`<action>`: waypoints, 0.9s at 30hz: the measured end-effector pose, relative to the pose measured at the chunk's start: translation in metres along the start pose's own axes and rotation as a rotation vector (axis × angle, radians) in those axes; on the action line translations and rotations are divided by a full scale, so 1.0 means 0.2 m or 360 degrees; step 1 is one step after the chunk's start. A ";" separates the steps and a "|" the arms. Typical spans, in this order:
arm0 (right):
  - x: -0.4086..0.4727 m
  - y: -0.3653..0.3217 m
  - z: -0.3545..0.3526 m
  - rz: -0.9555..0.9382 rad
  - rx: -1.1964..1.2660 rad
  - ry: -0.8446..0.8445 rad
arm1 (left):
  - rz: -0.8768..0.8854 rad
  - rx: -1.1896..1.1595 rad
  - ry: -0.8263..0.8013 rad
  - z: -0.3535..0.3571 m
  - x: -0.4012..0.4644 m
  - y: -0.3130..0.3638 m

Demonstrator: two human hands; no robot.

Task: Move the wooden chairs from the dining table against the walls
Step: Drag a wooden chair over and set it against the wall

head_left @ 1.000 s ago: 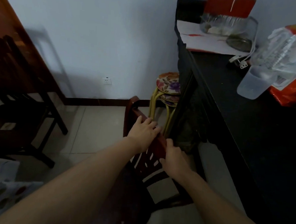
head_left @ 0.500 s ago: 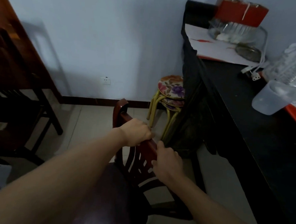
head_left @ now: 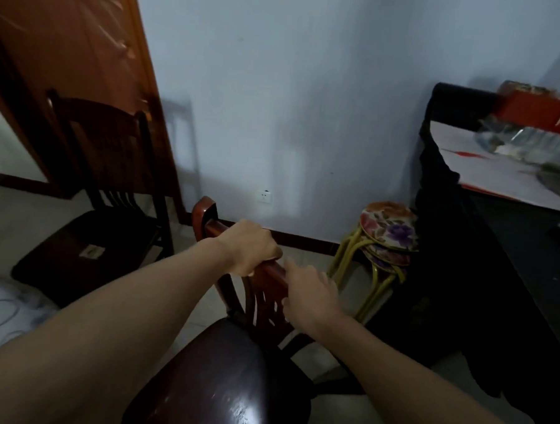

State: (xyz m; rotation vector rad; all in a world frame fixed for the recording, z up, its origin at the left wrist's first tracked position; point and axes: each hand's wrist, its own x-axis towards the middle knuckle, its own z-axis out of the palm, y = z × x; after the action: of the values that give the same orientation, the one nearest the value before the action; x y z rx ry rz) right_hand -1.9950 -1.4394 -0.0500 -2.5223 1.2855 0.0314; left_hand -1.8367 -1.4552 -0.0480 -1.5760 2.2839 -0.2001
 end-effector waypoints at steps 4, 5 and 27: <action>0.19 -0.02 -0.09 -0.0175 -0.0065 0.0061 | -0.0161 -0.0071 0.0063 0.01 0.04 -0.18; 0.25 -0.01 -0.11 -0.0207 -0.0095 0.0067 | -0.0196 -0.0064 0.0066 0.00 0.07 -0.22; 1.74 0.53 -0.56 -0.0483 -0.0361 -0.0058 | -0.0414 -0.0077 0.0019 -0.05 1.21 -1.05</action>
State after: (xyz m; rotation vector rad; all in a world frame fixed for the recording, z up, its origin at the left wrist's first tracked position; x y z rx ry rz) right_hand -1.8845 -1.8033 -0.0260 -2.8690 0.9183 0.1629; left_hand -1.7329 -1.7582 -0.0244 -1.8998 2.1007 -0.2217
